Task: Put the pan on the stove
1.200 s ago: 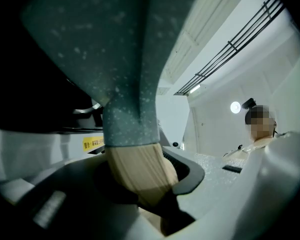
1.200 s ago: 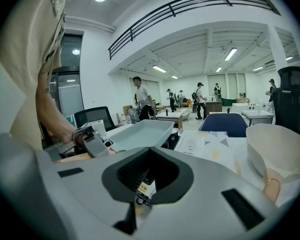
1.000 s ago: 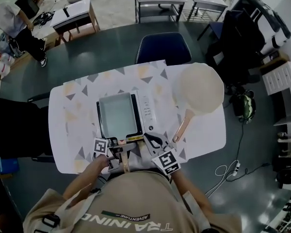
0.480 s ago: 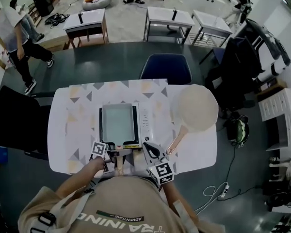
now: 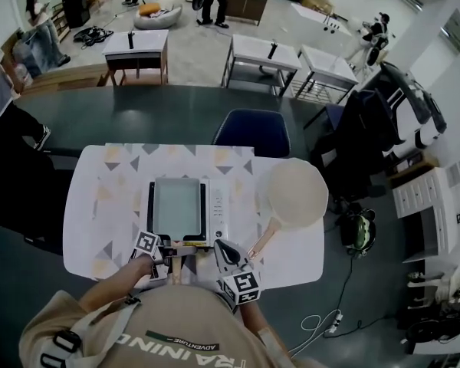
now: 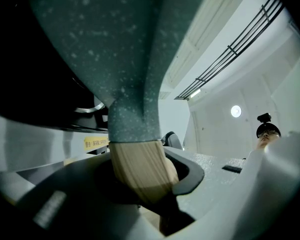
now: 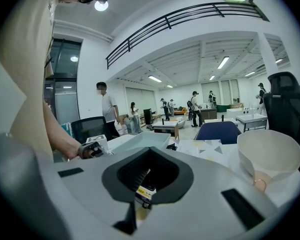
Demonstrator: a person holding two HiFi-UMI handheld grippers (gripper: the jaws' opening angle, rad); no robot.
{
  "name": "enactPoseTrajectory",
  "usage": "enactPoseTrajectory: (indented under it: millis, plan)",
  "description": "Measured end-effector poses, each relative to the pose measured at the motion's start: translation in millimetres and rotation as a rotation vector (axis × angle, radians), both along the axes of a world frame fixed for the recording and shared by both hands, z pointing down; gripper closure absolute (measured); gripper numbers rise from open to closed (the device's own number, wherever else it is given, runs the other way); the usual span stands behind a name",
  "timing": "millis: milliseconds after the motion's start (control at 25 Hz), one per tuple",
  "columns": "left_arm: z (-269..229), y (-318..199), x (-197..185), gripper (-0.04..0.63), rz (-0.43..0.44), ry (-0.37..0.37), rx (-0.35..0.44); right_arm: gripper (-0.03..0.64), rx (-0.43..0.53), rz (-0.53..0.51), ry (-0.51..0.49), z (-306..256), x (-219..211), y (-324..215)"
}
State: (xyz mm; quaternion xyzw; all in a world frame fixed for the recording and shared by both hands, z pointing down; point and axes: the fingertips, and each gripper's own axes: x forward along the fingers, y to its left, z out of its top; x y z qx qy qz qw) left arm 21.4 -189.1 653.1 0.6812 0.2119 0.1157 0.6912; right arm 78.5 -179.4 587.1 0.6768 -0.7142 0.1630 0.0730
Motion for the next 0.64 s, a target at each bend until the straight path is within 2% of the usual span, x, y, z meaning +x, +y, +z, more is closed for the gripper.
enactPoseTrajectory:
  millis: [360,640]
  plan:
    - [0.0,-1.0,-0.6,0.48,-0.01,-0.008,-0.021,0.618,-0.007,-0.007,0.012,-3.3,-0.5,-3.1]
    - [2.3,-4.4,3.3,0.48,-0.003,0.007,-0.006,0.618,-0.011,-0.015,0.02,-0.7,0.7,-8.7]
